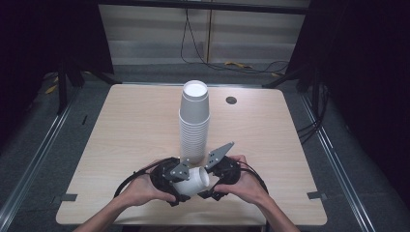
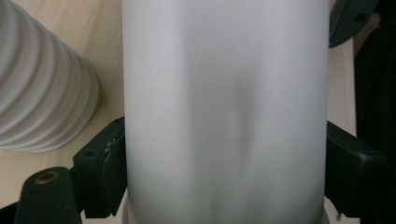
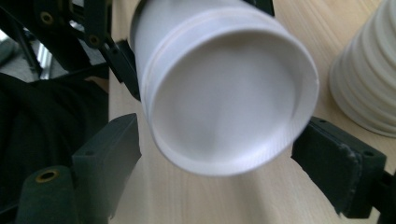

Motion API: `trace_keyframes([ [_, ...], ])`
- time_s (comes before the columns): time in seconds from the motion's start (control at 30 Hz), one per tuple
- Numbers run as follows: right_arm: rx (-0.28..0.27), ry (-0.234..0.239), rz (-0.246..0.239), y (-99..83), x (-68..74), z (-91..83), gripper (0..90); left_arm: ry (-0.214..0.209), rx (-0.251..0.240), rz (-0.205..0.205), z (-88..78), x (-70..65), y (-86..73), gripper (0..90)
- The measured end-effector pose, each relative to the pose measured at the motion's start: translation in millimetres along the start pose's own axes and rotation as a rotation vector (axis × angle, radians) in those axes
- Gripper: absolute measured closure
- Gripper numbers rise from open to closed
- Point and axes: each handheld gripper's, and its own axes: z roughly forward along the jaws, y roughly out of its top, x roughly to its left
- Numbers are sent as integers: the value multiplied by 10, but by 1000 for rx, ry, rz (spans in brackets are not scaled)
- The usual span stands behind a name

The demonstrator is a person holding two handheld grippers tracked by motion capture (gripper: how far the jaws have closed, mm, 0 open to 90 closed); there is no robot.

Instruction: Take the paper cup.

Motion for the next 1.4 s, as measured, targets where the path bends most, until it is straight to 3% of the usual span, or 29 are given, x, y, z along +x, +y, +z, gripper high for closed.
trace_keyframes([
  [0.3, 28, 25, -34, 62, 43, 64, 143, -11, 17, 24, 42, -45, 22, 156],
  [0.67, 53, 49, -42, 82, 58, 110, 144, -25, 35, 42, 81, -91, 49, 156],
  [1.1, 39, 99, -51, 132, 55, 178, 166, -43, 50, 67, 121, -132, 69, 154],
  [1.4, 50, 97, -56, 111, 63, 178, 207, -47, 39, 82, 92, -143, 84, 157],
])
